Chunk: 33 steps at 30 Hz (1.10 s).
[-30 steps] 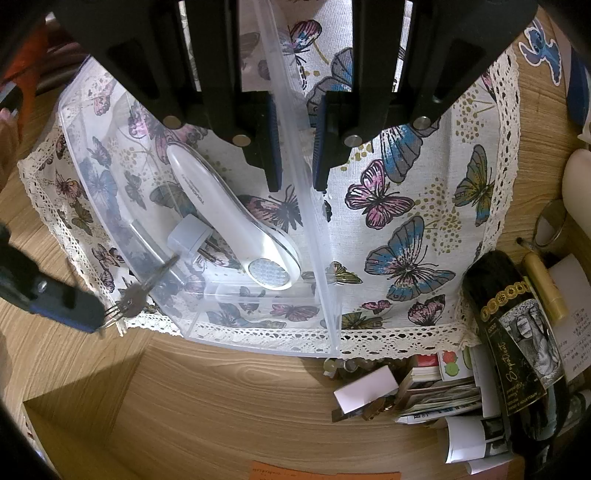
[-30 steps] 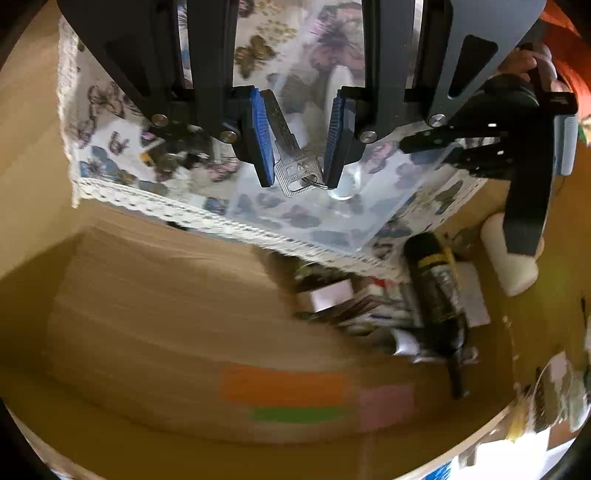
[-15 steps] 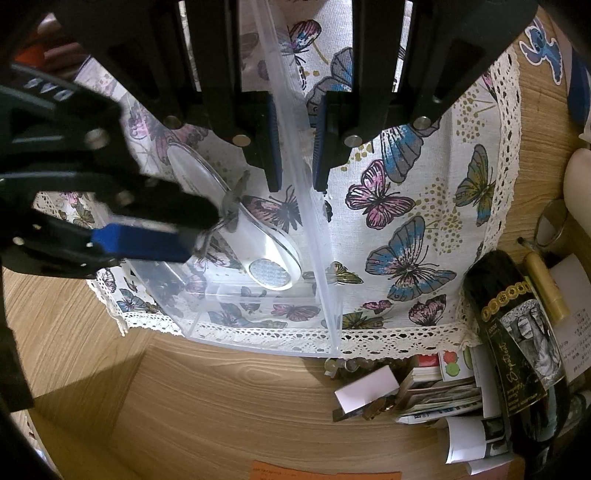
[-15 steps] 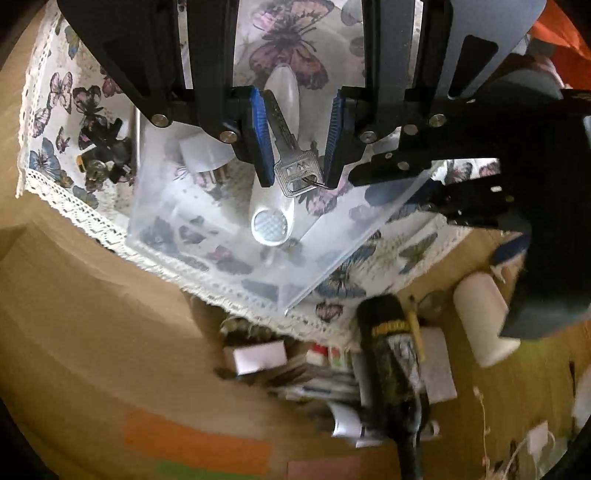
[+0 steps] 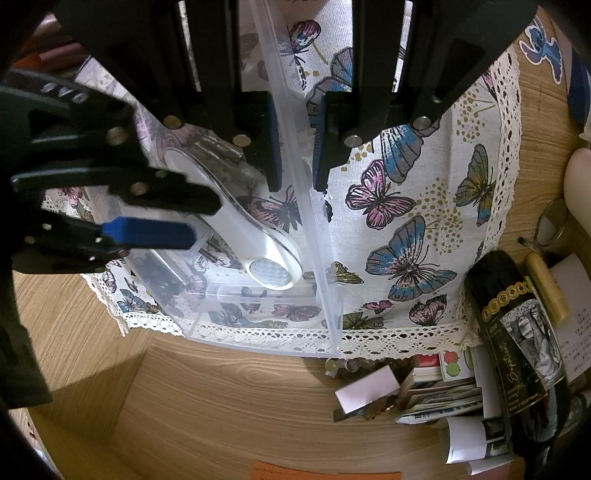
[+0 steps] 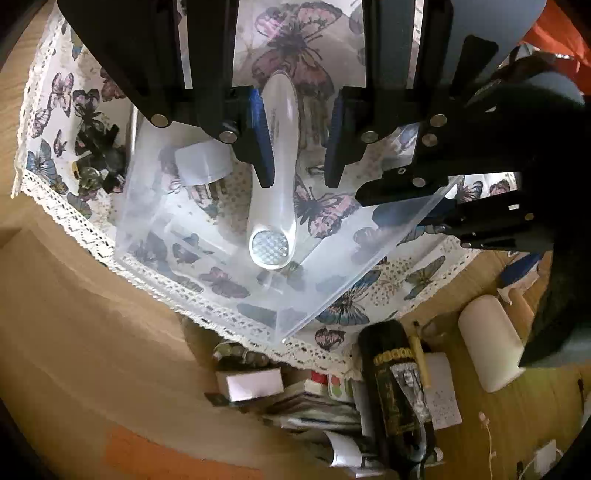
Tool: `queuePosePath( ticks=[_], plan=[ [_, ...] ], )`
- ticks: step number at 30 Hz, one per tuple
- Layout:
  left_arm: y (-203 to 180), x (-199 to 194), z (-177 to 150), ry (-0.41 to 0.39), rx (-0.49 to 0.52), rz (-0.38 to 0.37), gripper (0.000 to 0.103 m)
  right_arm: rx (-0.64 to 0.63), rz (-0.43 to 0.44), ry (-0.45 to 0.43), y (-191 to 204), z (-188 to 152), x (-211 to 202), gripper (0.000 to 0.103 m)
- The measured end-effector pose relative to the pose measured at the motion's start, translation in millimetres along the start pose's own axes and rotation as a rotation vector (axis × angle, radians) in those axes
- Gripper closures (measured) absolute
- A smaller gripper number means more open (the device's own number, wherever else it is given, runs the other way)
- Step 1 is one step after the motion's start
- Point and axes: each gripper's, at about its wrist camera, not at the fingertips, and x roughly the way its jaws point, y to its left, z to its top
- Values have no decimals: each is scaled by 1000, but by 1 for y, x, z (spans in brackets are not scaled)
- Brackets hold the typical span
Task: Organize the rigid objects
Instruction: 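Lower the keys into the box beside the brush and open the right tool, then grasp the silver pen on the cloth with the right tool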
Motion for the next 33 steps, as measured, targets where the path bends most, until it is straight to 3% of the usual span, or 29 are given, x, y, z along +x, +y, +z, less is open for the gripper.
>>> queuePosePath(
  ticks=[10, 18, 27, 32, 33],
  plan=[
    [-1, 0, -1, 0, 4, 4, 88, 111, -91, -122, -39, -4, -49, 59],
    [-1, 0, -1, -1, 7, 5, 88, 235, -251, -156, -88, -34, -74, 41],
    [-1, 0, -1, 0, 7, 4, 88, 350, -293, -61, -119, -81, -43, 40],
    [0, 0, -1, 1, 7, 5, 88, 356, -244, -11, -122, -89, -17, 42],
    [1, 0, -1, 1, 7, 5, 88, 353, -230, -5, -123, -87, -11, 46]
  ],
)
